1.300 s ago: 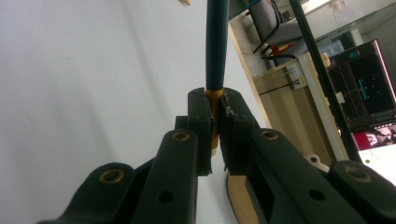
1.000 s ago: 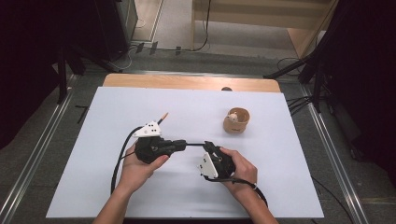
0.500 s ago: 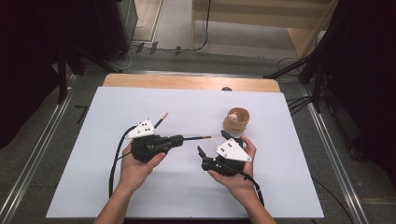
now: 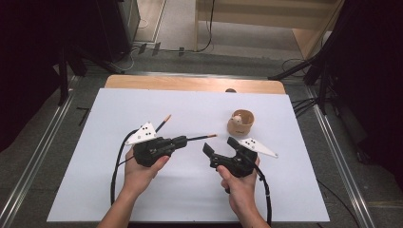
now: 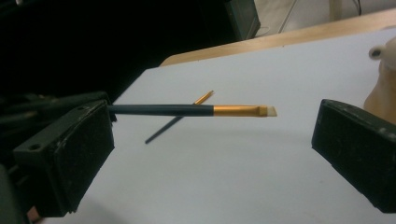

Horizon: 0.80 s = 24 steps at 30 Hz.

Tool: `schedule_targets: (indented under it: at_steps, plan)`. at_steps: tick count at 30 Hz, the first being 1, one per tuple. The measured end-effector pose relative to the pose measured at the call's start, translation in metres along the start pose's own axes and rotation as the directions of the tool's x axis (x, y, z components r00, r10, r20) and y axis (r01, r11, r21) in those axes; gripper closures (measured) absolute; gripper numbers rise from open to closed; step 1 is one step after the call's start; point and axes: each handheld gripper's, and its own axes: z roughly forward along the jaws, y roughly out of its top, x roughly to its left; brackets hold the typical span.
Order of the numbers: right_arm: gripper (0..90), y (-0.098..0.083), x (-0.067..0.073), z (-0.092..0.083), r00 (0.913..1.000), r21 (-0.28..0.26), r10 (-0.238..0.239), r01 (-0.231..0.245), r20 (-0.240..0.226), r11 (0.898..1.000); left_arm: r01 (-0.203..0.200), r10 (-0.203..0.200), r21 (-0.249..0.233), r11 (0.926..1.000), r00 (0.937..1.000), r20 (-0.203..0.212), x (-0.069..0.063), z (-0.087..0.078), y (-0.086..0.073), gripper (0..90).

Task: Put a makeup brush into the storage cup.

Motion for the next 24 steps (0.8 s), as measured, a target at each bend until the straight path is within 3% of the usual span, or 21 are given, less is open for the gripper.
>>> schedule_targets:
  at_steps: [4, 8, 11, 20, 21, 24]
  plan:
    - [0.1, 0.001, -0.006, 0.001, 0.9913, -0.012, 0.131, -0.131, -0.012, 0.991, -0.006, 0.006, -0.019, 0.9998, 1.0000, -0.004, -0.002, 0.001, -0.001, 86.8]
    - [1.1, -0.001, -0.014, 0.005, 0.9652, 0.010, 0.258, -0.258, -0.044, 0.966, -0.007, 0.007, -0.021, 0.9998, 0.9999, 0.013, -0.003, 0.004, -0.004, 86.8]
    - [4.1, -0.003, -0.019, 0.007, 0.9445, 0.034, 0.322, -0.320, -0.066, 0.947, -0.001, 0.002, -0.020, 0.9998, 0.9999, 0.015, -0.004, 0.006, -0.005, 86.8]
    - [11.5, -0.002, -0.029, 0.008, 0.8843, 0.051, 0.461, -0.459, -0.072, 0.887, -0.017, 0.017, -0.031, 0.9994, 0.9996, 0.022, -0.009, 0.009, -0.006, 86.8]
    - [12.9, -0.003, -0.030, 0.008, 0.8738, 0.058, 0.480, -0.476, -0.080, 0.877, -0.015, 0.015, -0.033, 0.9994, 0.9996, 0.023, -0.010, 0.010, -0.006, 86.8]
    - [19.0, -0.003, -0.031, 0.009, 0.8649, 0.058, 0.494, -0.491, -0.089, 0.869, -0.016, 0.017, -0.032, 0.9994, 0.9995, 0.028, -0.012, 0.012, -0.007, 86.8]
